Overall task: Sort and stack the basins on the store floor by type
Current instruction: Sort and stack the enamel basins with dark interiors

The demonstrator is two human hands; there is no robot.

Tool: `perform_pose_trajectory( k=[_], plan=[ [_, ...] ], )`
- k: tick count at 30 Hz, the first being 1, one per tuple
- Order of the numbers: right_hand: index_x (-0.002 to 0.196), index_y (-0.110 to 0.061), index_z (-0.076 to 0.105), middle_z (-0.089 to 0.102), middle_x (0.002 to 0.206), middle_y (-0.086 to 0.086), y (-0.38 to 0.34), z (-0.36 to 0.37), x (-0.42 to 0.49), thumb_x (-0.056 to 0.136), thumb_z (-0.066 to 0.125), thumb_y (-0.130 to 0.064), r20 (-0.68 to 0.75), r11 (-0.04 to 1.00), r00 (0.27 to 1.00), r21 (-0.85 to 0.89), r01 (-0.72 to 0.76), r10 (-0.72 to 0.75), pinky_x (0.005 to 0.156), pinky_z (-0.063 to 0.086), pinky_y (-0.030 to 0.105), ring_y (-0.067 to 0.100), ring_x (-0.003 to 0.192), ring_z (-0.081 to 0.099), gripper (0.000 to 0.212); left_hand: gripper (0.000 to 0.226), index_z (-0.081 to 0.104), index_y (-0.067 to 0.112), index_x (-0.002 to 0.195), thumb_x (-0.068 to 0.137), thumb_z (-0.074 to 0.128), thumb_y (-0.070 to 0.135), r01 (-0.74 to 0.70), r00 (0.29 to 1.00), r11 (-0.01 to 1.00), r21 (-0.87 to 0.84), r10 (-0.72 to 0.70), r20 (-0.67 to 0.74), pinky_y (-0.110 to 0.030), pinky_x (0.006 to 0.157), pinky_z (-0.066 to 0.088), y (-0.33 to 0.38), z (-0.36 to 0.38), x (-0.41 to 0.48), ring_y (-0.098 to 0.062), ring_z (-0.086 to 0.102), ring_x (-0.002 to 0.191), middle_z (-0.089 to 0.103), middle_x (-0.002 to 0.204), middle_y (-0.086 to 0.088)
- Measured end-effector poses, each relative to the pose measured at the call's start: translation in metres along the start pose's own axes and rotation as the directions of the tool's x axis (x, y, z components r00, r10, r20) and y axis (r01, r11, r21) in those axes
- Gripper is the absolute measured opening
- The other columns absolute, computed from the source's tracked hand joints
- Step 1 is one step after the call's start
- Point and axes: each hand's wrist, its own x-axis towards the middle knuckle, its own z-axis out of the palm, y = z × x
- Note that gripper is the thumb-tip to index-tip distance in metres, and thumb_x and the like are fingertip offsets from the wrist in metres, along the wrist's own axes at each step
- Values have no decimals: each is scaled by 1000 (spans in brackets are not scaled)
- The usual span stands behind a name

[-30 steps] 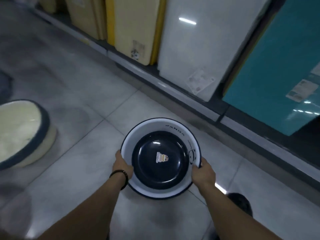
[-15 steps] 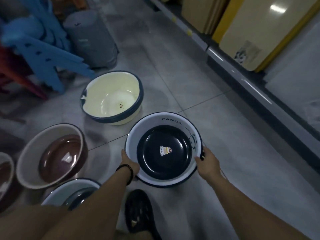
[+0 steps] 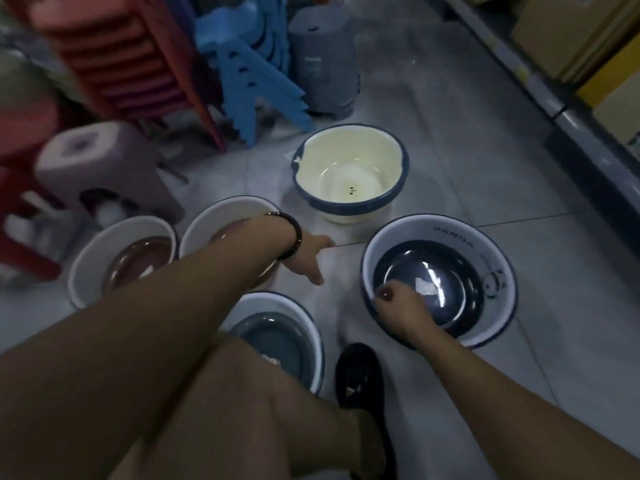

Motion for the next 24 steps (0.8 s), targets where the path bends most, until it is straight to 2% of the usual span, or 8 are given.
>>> perform_pose_trajectory(
  k=[3, 6, 9, 12, 14, 17, 20, 24],
  plan=[
    [130, -14, 66, 73, 118, 9, -25, 67, -11, 97, 72, -31, 229, 995, 972, 74, -68, 50, 89, 55, 33, 28, 103, 72, 38, 90, 9, 32, 165, 98, 67, 44, -7, 1000, 984, -181, 8, 6, -43, 109, 49, -27, 33, -23, -29, 58, 133, 42, 160, -9],
    [148, -5, 49, 64, 136, 15, -18, 123, -26, 98, 72, -32, 315, 979, 938, 91, -183, 146, 101, 52, 37, 32, 122, 64, 62, 84, 16, 42, 161, 96, 69, 42, 78, 996, 816, -572, -37, 84, -46, 85, 63, -55, 51, -23, -26, 78, 99, 50, 142, -4],
    [130, 7, 56, 67, 100, 10, -6, 157, -39, 95, 71, -18, 373, 923, 896, 197, -330, 240, 77, 59, 42, 25, 91, 68, 45, 80, 30, 29, 154, 88, 68, 52, 83, 993, 852, -517, -114, -28, -40, 71, 61, -73, 54, -19, -22, 77, 83, 62, 126, -9],
    [106, 1, 68, 64, 84, 10, -7, 171, -41, 94, 69, -12, 404, 894, 873, 230, -385, 272, 58, 47, 31, 20, 73, 60, 18, 67, 36, 25, 146, 90, 64, 51, 112, 990, 861, -496, -142, -23, -37, 65, 59, -83, 55, -22, -19, 77, 79, 62, 114, -5],
    [108, 2, 67, 65, 88, 14, -8, 177, -37, 93, 71, -14, 441, 853, 846, 271, -445, 301, 61, 47, 32, 24, 77, 63, 22, 60, 36, 29, 146, 96, 62, 48, 176, 983, 805, -567, -171, 62, -35, 69, 58, -88, 57, -27, -20, 77, 92, 60, 122, -6],
    [120, 7, 53, 72, 110, 22, -6, 188, -37, 90, 76, -16, 475, 797, 825, 345, -495, 307, 67, 58, 39, 38, 98, 73, 45, 70, 27, 34, 157, 97, 63, 49, 217, 975, 768, -602, -195, 104, -42, 90, 60, -94, 62, -30, -22, 75, 102, 55, 139, -2],
    [121, -12, 72, 79, 102, 15, -17, 187, -38, 83, 81, -10, 424, 748, 870, 484, -453, 253, 71, 68, 50, 37, 87, 79, 39, 75, 24, 36, 159, 97, 64, 50, 246, 968, 737, -630, -214, 127, -48, 99, 57, -98, 63, -35, -24, 74, 106, 53, 143, -4],
    [124, -34, 75, 83, 97, 2, -37, 164, -46, 84, 77, -1, 350, 729, 931, 610, -311, 105, 76, 68, 43, 29, 88, 80, 52, 60, 39, 31, 151, 98, 62, 48, 222, 970, 700, -679, -232, 78, -49, 101, 56, -99, 62, -49, -26, 71, 113, 55, 138, -7]
  ],
)
